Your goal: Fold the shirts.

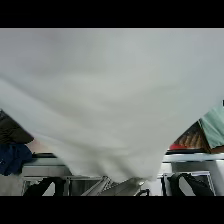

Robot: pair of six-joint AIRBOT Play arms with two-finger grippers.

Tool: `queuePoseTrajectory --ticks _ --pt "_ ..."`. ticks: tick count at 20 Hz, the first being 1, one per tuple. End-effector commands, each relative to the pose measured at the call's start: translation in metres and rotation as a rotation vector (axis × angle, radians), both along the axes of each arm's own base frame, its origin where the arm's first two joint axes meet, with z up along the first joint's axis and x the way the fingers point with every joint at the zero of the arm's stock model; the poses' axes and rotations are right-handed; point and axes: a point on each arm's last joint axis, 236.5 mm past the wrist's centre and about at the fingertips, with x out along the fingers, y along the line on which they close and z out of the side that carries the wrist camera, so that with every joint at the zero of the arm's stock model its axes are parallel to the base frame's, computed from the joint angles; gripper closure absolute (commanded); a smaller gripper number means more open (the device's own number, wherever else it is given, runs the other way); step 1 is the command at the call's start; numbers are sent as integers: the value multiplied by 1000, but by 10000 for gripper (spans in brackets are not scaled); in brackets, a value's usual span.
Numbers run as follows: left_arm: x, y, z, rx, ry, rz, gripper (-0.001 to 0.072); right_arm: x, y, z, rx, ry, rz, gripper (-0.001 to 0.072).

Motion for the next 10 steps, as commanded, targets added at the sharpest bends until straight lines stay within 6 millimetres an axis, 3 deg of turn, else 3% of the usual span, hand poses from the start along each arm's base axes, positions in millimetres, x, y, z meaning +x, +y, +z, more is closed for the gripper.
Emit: queuePoseTrajectory --ticks 1,2,4,6,8,10 --pt "74 -36 -39 49 155 -133 694 57 6 -49 6 151 79 695" --pt "108 -48 -59 52 210 -157 694 81 7 -70 6 215 90 695" --pt "187 -81 -126 92 343 -167 695 133 10 -120 -14 350 95 695" --pt "266 -110 -217 136 493 -145 694 190 5 -179 -50 492 60 695" --pt "332 -125 -310 149 637 -138 695 245 -13 -245 -68 641 -11 695" --pt "379 -133 -403 162 776 -138 694 290 -39 -321 -109 801 -103 695"
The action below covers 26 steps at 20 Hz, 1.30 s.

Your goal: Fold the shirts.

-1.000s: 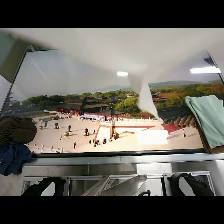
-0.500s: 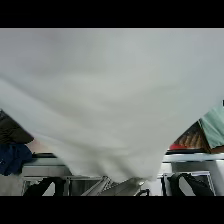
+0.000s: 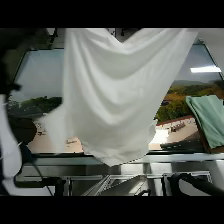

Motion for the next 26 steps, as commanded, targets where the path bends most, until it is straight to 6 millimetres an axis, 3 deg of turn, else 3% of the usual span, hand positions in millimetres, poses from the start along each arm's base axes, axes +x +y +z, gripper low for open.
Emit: queuePoseTrajectory --ticks 1,3,5,7,9,10,12,14,16,18,21,22,26 --pt "80 -24 -172 58 237 6 694 76 -35 -142 -121 290 -109 694" --pt "95 -29 -255 46 369 12 694 99 -37 -223 -125 456 -98 694" --pt "98 -28 -323 62 469 21 694 109 -36 -300 -100 620 -94 695" --pt "93 -31 -371 82 554 3 694 112 -32 -363 -73 746 -90 695" --pt "84 -35 -392 72 621 -27 694 111 -30 -404 -62 825 -84 695" --pt "79 -34 -386 35 652 -50 668 110 -31 -414 -60 844 -85 694" --pt "67 -22 -355 8 698 -132 18 111 -36 -415 -61 842 -90 694" --pt "43 10 -311 5 760 -197 24 111 -49 -407 -71 827 -102 694" --pt "3 46 -275 2 850 -227 25 110 -68 -402 -54 826 -133 694" --pt "-55 72 -265 28 986 -255 27 106 -85 -404 -40 846 -153 693" --pt "-167 96 -300 195 1278 -218 43 102 -97 -405 -31 859 -169 693" --pt "-194 96 -313 224 1308 -178 43 101 -97 -406 -32 864 -167 694" --pt "-286 64 -377 103 1326 -67 43 102 -88 -404 -22 857 -136 693"
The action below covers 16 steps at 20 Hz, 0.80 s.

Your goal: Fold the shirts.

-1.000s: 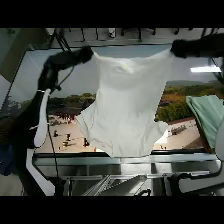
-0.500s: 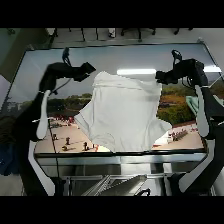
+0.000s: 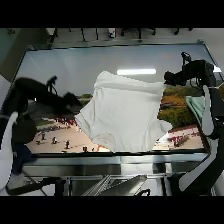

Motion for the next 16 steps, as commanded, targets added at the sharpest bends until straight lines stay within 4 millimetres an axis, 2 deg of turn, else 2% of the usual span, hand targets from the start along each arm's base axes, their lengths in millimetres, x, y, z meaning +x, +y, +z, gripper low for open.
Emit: queuePoseTrajectory --ticks 1,3,5,6,9,12,16 --pt "-86 -15 -62 -19 59 150 44 1 8 4 36 -16 32 693" --pt "-112 -30 -91 -87 74 244 44 2 14 7 64 -25 37 693" --pt "-123 -31 -111 -72 46 284 44 1 15 7 65 -21 39 693" --pt "-121 -30 -115 -59 15 294 44 1 15 7 65 -21 39 694" --pt "-107 -29 -115 -35 -54 305 44 1 15 7 66 -19 39 694" --pt "-97 -26 -131 1 -23 307 44 1 15 7 65 -19 39 694" --pt "-61 -32 -137 17 -42 266 46 0 14 6 65 -18 39 693"
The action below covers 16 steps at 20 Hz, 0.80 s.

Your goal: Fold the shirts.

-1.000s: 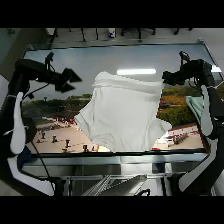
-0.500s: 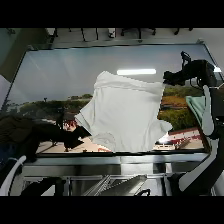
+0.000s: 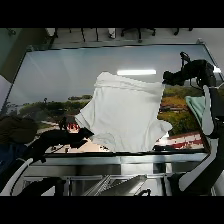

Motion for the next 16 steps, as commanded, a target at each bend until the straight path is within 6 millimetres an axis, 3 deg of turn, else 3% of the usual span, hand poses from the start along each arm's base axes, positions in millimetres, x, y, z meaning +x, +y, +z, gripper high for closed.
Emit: queuePoseTrajectory --ticks 1,2,3,5,7,9,11,13,16 --pt "33 0 -10 42 -35 -29 143 0 -1 0 -2 2 0 693" --pt "46 -3 -9 45 -52 -45 493 -3 -3 -1 -12 11 3 693" --pt "58 -5 -9 50 -72 -69 691 -8 -9 -3 -27 32 6 693" --pt "92 1 -4 65 -128 -83 692 -29 -30 -11 -91 121 -9 694" --pt "146 29 12 88 -203 -36 693 -65 -57 -19 -196 271 -24 694" --pt "201 62 40 107 -286 3 693 -103 -62 -15 -247 391 -20 695" --pt "253 91 71 136 -373 10 693 -136 -44 -7 -243 435 -23 695" --pt "293 106 89 149 -422 -24 694 -183 -12 -5 -240 469 -16 694" --pt "330 107 86 144 -425 -110 693 -267 38 -20 -237 532 -43 694"
